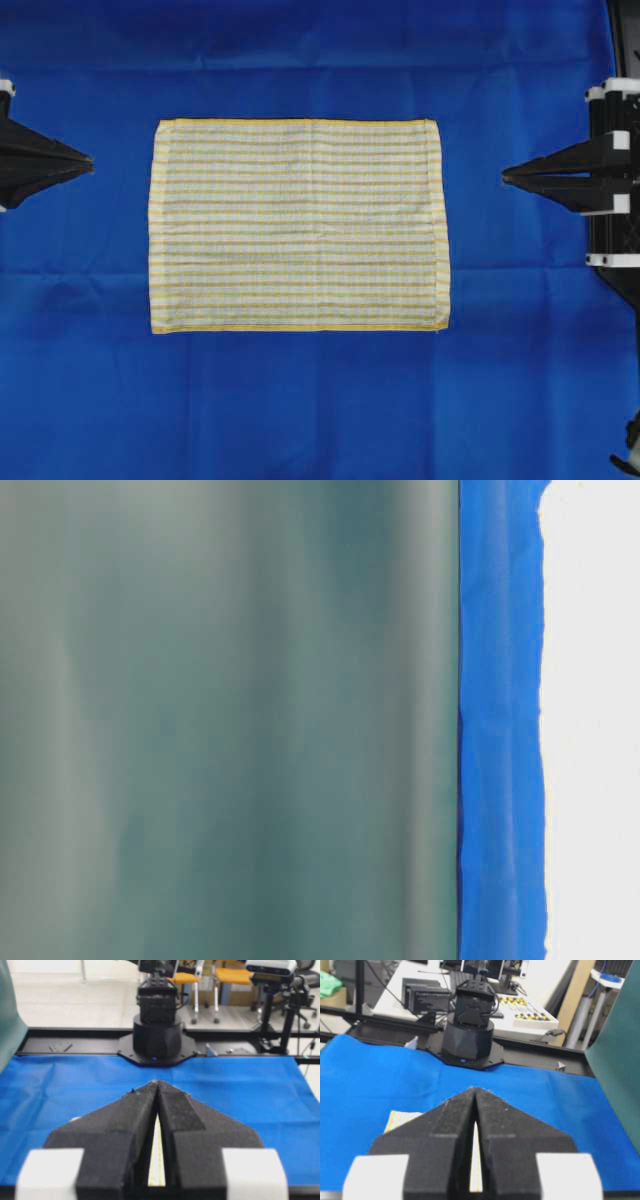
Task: Fold the yellow towel.
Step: 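Move both grippers to the far corners of the yellow checked towel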
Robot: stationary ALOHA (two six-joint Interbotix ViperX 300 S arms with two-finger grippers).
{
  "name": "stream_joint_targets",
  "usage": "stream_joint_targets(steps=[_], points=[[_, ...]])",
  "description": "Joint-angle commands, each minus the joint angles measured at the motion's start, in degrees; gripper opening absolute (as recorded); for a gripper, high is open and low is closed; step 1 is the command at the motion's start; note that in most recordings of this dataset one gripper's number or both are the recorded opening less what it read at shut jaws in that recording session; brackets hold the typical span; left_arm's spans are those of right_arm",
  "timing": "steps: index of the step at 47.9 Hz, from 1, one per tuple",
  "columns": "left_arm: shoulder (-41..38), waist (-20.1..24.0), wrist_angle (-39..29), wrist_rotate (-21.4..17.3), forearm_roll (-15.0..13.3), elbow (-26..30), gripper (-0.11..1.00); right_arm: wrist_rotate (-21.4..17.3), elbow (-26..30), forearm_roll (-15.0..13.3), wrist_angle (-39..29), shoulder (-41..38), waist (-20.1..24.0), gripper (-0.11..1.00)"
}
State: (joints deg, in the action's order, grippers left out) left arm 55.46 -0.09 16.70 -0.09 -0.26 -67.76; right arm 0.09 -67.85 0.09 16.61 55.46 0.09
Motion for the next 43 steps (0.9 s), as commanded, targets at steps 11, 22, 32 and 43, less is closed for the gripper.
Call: stream_joint_targets(steps=[11, 22, 32, 43], points=[[-5.1, 4.0, 0.0, -1.9, -1.8, 1.2, 0.00, -1.3, 3.5, 3.5, -6.3, -3.5, -6.9, 0.00], [-14.2, 10.8, 0.4, -1.9, -1.9, 1.6, 0.00, -3.3, 3.5, 5.0, -11.2, -9.2, -14.9, 0.00], [-22.9, 15.1, 1.7, -1.8, -1.9, 2.0, 0.16, -5.4, 4.0, 5.4, -13.4, -17.1, -20.3, 0.12], [-34.4, 20.4, 5.9, -0.9, -2.5, 1.6, 0.82, -5.5, 4.9, 5.5, -12.5, -28.7, -23.7, 0.78]])
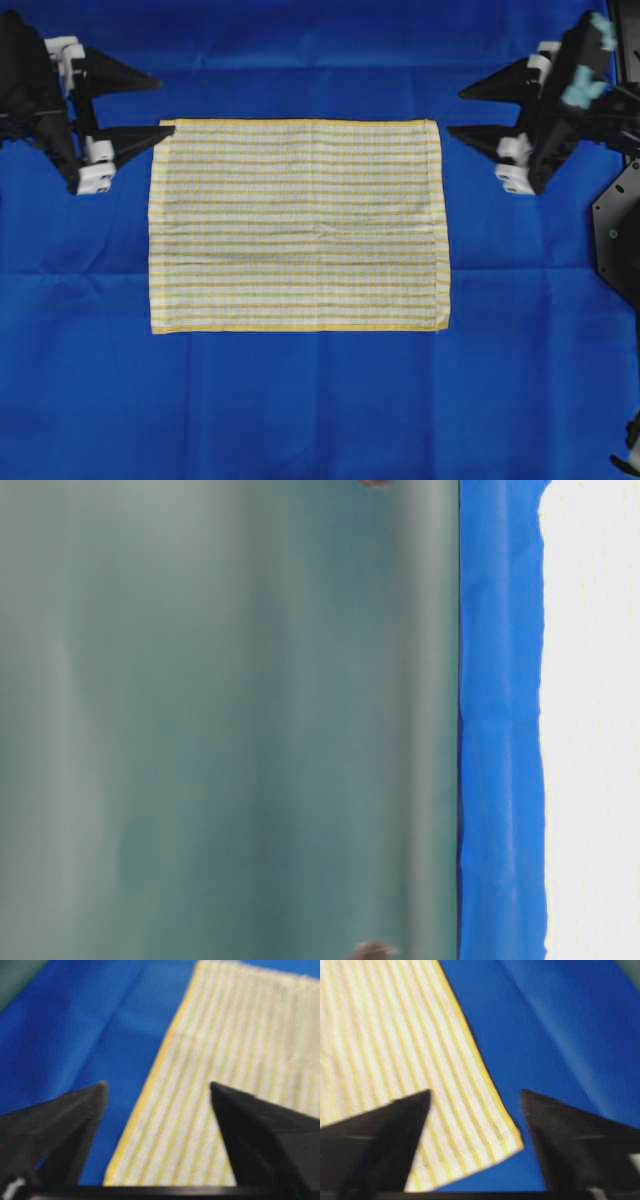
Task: Fold the yellow towel.
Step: 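Move both grippers to the far corners of the yellow checked towel, then close both grippers on the far towel corners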
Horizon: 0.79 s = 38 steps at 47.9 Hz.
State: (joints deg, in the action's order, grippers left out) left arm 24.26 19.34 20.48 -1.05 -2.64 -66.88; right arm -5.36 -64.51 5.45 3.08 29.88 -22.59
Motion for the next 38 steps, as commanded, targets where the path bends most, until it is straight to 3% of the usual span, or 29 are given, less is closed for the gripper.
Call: stream_joint_targets(steps=[1, 9, 26, 33, 38], points=[[-4.3, 1.2, 2.7, 0.1, -0.1, 0.6, 0.84, -0.1, 1.6, 0.2, 1.5, -4.2, -1.5, 0.80], [-13.1, 3.3, 7.1, 0.1, -0.3, 0.7, 0.79, -0.1, 2.5, 0.2, 5.1, -13.0, -4.3, 0.67], [-22.7, 6.4, 9.8, 0.1, -0.1, 1.1, 0.79, -0.1, 5.7, 0.9, 8.5, -26.2, -6.2, 0.67], [-25.7, 7.6, 9.7, 0.2, -0.3, 1.4, 0.74, -0.1, 6.3, 1.6, 9.5, -29.2, -6.2, 0.67], [-26.9, 7.7, 9.4, 0.2, -0.3, 1.8, 0.64, -0.1, 6.2, 2.2, 9.5, -29.9, -6.2, 0.64]])
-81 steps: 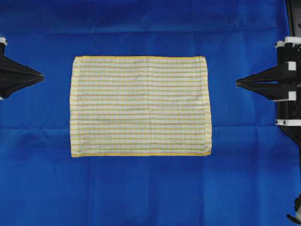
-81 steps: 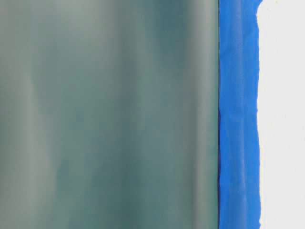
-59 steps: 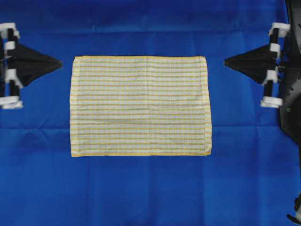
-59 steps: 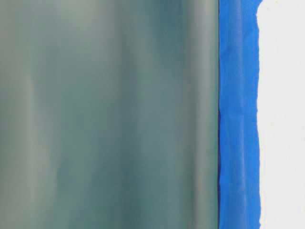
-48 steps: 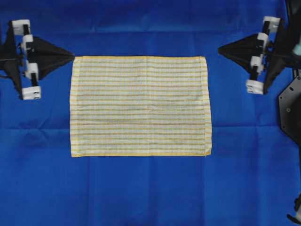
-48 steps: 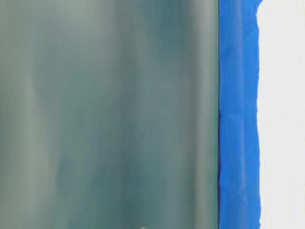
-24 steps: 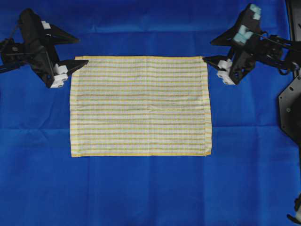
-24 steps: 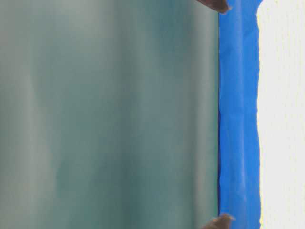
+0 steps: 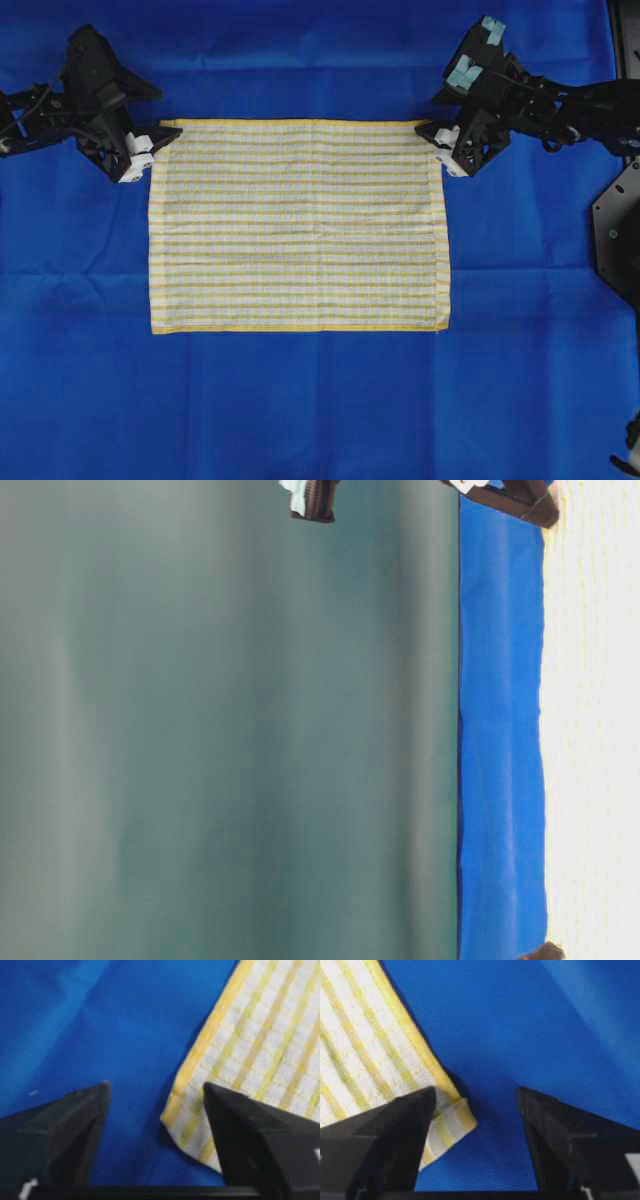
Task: Fold the yellow towel.
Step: 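Close both grippers on the far towel corners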
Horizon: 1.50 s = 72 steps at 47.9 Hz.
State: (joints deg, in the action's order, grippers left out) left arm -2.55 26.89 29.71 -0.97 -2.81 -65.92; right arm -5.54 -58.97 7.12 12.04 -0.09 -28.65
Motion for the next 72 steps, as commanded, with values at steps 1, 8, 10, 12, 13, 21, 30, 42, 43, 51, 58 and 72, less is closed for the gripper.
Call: stream_joint_targets(steps=[1, 8, 10, 12, 13, 21, 30, 42, 43, 51, 58, 72], points=[[-0.4, 0.2, 0.1, 0.1, -0.1, 0.9, 0.62, 0.1, 0.4, 0.6, 0.5, 0.0, -0.1, 0.63], [-1.6, 0.2, -1.4, 0.0, -0.1, 1.1, 0.33, 0.1, 0.0, 0.6, 0.4, 0.0, 0.3, 0.36], [-1.8, 0.2, -1.9, 0.0, -0.1, 1.1, 0.23, 0.1, 0.1, 0.6, 0.4, 0.0, 0.4, 0.25], [-1.8, 0.2, -2.3, 0.0, -0.1, 1.1, 0.15, 0.1, 0.1, 0.6, 0.4, 0.0, 0.6, 0.16], [-1.8, 0.2, -2.5, 0.0, -0.1, 1.1, 0.11, 0.1, 0.2, 0.6, 0.5, 0.1, 0.7, 0.11], [-1.6, 0.2, -2.6, 0.0, -0.1, 1.1, 0.03, 0.0, 0.3, 1.1, 0.4, 0.1, 0.9, 0.05], [0.8, 0.2, -3.9, -0.4, -0.2, 1.3, 0.03, 0.0, 0.0, 1.9, 0.2, 2.0, 0.8, 0.05], [8.9, 0.2, -10.1, -0.4, -0.1, 1.7, 0.03, 0.0, -1.1, 2.0, -2.0, 8.4, 0.9, 0.06], [9.4, 0.2, -10.4, -0.5, -0.1, 1.7, 0.03, 0.0, -1.3, 2.0, -2.0, 8.9, 0.8, 0.06], [12.0, -0.3, -12.0, -0.5, -0.1, 1.5, 0.03, 0.0, -1.9, 2.1, -2.2, 10.9, 0.9, 0.05], [12.4, -1.1, -12.0, -0.4, -0.1, 1.3, 0.03, 0.0, -2.2, 2.5, -2.3, 11.2, 0.8, 0.05], [14.2, -8.0, -12.7, 1.9, -0.1, 0.4, 0.03, -0.1, -4.1, 4.7, -4.6, 15.4, 5.6, 0.05]])
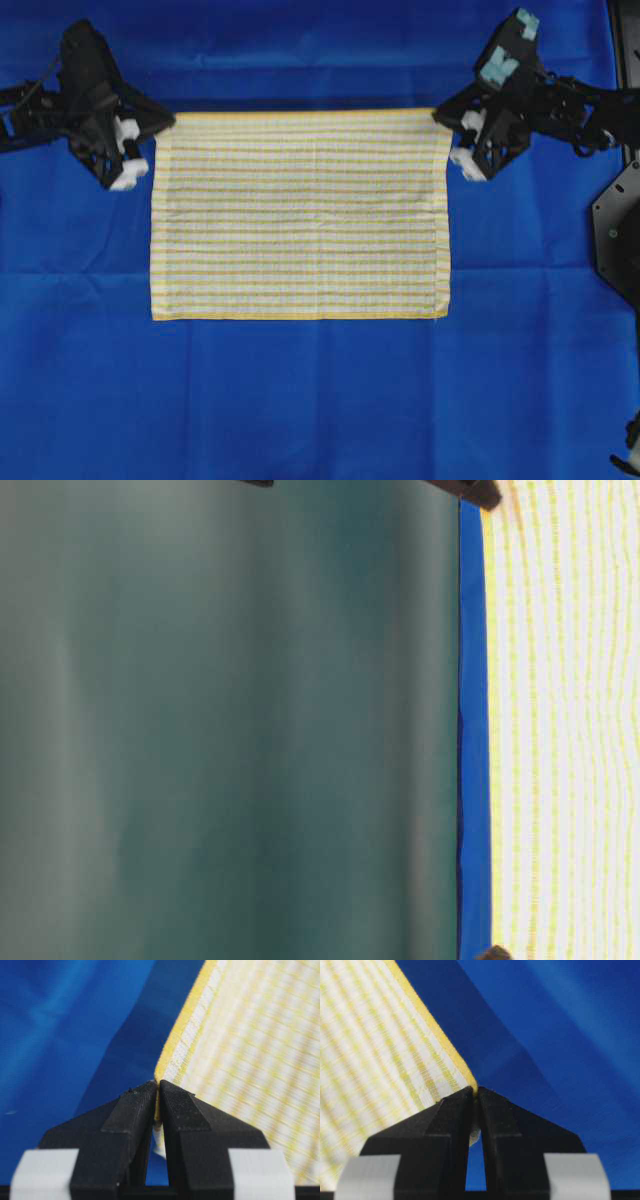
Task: Fold the yellow towel.
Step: 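Close both grippers on the far towel corners, then pull both held corners toward the near edge, folding the towel in half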
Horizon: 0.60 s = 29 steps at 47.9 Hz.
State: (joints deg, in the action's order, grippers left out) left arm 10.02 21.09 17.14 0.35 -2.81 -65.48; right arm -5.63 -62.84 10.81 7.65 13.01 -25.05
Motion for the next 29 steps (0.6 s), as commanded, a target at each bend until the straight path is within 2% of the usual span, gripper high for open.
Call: stream_joint_targets(steps=[1, 8, 14, 22, 29], points=[[1.9, -2.9, -0.1, 1.1, -0.1, -0.2, 0.03, 0.0, -0.6, 1.4, -0.2, 2.9, 2.6, 0.05], [4.3, -8.8, -0.6, 4.1, -0.1, -1.8, 0.03, 0.0, -2.5, 4.4, -0.2, 6.3, 8.0, 0.05], [6.4, -13.5, -2.5, 7.6, -0.1, -3.0, 0.03, 0.0, -4.2, 7.6, 0.1, 8.9, 14.4, 0.05], [8.0, -19.2, -4.2, 11.4, -0.1, -3.3, 0.03, 0.0, -4.8, 11.4, 0.0, 9.4, 21.4, 0.05], [8.2, -25.9, -6.0, 14.1, -0.1, -2.9, 0.03, 0.0, -4.8, 13.9, -0.1, 9.1, 26.8, 0.05]])
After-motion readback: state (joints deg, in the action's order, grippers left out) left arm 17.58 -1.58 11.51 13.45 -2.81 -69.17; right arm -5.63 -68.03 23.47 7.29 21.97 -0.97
